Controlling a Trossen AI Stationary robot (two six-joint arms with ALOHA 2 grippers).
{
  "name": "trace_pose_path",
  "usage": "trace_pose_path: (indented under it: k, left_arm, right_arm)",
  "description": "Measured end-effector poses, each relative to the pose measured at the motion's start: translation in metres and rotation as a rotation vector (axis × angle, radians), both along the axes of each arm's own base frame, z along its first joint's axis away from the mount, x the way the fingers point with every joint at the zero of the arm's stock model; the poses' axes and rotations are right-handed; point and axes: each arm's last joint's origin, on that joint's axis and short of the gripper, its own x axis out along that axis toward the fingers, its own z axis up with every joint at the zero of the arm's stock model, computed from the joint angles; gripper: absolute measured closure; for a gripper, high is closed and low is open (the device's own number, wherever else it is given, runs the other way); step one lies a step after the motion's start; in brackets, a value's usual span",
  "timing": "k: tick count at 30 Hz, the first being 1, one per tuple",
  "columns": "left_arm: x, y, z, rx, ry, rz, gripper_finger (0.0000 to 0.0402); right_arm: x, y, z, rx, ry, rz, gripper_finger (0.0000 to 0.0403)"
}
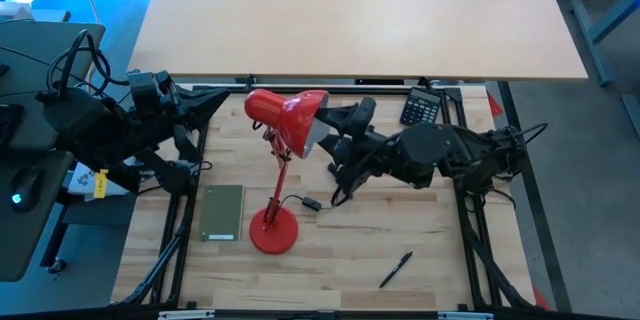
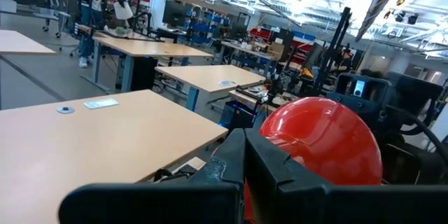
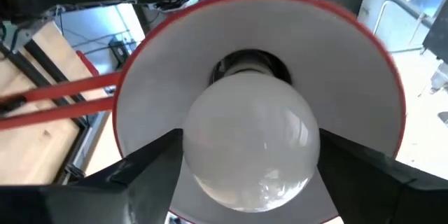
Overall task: Screw lightbulb
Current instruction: Insert the white lightbulb into the red lamp
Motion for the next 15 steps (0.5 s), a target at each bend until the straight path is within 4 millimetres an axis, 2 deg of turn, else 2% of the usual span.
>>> trace_pose_path:
  k: [7, 12, 15]
  left_arm:
    - [0.0, 0.0, 0.0, 0.029, 0.018, 0.003, 0.0402]
    - [0.0, 0.0, -0.0005, 0.048, 0.033, 0.004, 0.0402]
    - [0.0, -0.0001, -0.0039, 0.119, 0.095, 0.005, 0.0401]
  right_arm:
    - [0.0001, 0.0003, -0.0004, 0.06, -0.025, 0.001, 0.0164]
    - [0.0, 0.0005, -0.0004, 0.087, -0.037, 0.001, 0.0162]
    - [0.0002, 0.0005, -0.0006, 0.2, -0.087, 0.001, 0.0162]
